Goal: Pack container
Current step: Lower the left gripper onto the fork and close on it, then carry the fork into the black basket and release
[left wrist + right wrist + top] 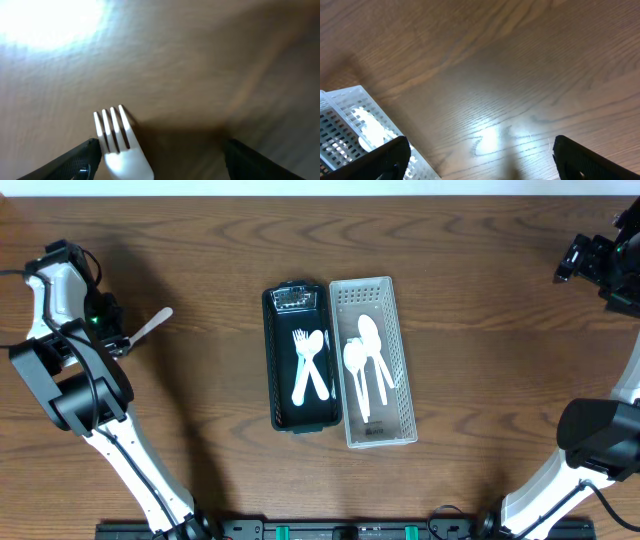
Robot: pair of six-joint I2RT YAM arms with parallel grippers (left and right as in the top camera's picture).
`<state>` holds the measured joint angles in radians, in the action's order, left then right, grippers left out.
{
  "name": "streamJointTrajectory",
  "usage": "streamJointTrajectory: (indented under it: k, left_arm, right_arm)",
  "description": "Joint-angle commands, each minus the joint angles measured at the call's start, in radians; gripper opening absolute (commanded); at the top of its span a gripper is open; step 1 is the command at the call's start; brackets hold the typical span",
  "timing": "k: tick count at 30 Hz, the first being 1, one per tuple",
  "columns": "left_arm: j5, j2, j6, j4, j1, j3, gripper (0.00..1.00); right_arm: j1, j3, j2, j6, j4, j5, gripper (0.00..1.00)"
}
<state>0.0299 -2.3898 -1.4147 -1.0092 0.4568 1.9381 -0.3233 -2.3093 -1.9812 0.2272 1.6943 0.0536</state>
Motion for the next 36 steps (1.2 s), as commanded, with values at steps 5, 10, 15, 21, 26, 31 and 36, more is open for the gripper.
streamJointTrajectory:
  k: [5, 10, 15, 21, 26, 31, 36]
  left_arm:
    - [-0.006, -0.097, 0.162, 0.031, -0.007, -0.061, 0.82]
    - [-0.006, -0.097, 0.162, 0.031, -0.014, -0.063, 0.82]
    - [-0.007, -0.097, 0.162, 0.027, -0.022, -0.063, 0.72]
    - [-0.019, -0.097, 0.162, 0.027, -0.023, -0.063, 0.48]
    - [-0.021, -0.097, 0.162, 0.026, -0.023, -0.063, 0.32]
    - [-0.021, -0.097, 0.162, 0.026, -0.023, -0.063, 0.24]
    - [-0.022, -0.097, 0.167, 0.026, -0.023, -0.063, 0.15]
  right_arm:
    - [-0.003, 0.004, 0.006, 0.012, 0.0, 0.007, 0.94]
    - [-0.003, 0.004, 0.006, 0.012, 0.001, 0.007, 0.94]
    - [-0.003, 0.004, 0.006, 0.012, 0.001, 0.007, 0.94]
    - [-0.003, 0.004, 0.006, 0.012, 0.001, 0.007, 0.94]
    - [-0.003, 0.004, 0.006, 0.012, 0.0, 0.007, 0.95]
    - [-0.003, 0.004, 0.006, 0.012, 0.001, 0.006, 0.94]
    - [-0.003, 0.004, 0.006, 0.012, 0.0, 0.003, 0.95]
